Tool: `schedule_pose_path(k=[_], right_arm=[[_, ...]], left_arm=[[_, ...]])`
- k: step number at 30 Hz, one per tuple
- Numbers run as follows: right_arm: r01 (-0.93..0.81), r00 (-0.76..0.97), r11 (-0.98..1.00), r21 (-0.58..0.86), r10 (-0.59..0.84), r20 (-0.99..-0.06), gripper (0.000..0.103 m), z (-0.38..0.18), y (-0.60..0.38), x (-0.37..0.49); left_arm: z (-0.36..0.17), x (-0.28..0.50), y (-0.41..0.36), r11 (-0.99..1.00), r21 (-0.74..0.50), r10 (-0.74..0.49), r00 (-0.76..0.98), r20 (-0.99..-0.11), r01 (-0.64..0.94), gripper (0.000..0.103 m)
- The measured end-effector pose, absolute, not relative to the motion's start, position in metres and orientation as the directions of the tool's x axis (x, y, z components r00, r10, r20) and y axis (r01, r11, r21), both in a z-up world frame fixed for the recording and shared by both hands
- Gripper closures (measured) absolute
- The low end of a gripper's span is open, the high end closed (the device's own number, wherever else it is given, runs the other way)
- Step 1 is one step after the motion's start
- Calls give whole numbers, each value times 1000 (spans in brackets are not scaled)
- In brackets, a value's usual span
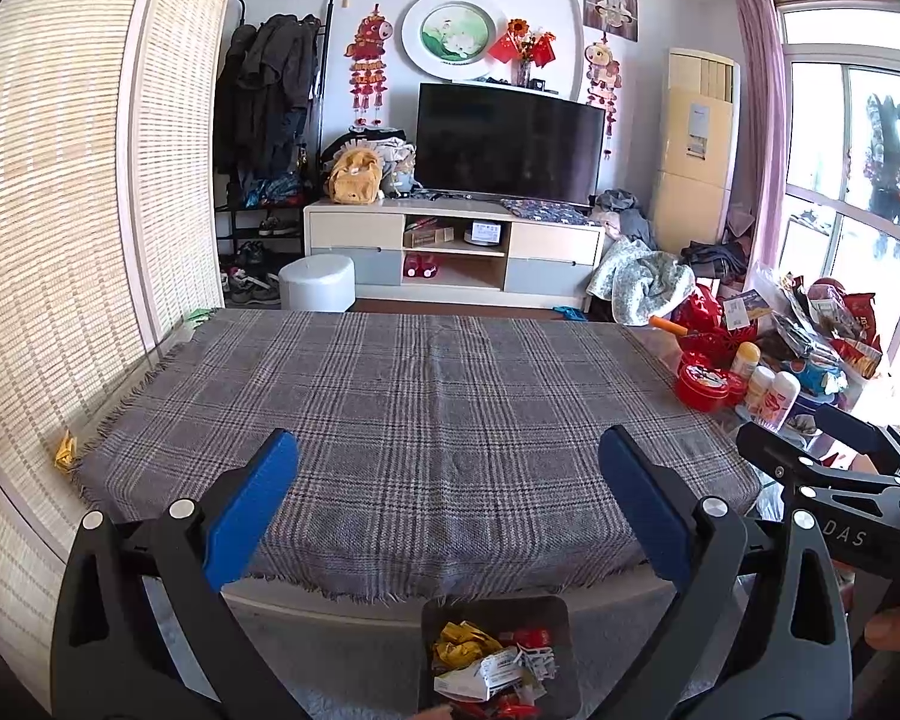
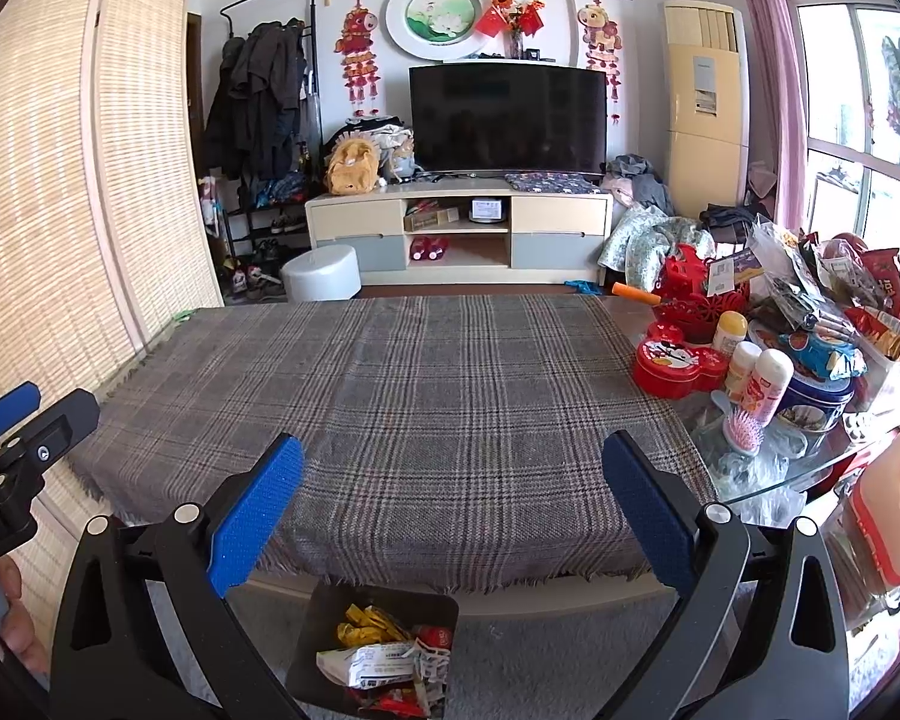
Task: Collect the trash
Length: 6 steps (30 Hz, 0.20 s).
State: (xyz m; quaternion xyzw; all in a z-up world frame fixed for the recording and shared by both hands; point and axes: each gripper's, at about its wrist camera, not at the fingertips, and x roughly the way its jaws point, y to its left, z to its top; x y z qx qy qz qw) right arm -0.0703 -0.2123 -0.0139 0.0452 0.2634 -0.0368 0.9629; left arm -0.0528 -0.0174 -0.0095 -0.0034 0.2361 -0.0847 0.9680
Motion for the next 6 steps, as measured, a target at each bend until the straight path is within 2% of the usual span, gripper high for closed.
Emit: schedule_pose_path(k=[6], right_arm=[[94,858,993,69,-46,-512,3,-14,-212,-70]], left_arm=[[-12,-53,-16,987,-47,-156,871,-467,152,8]])
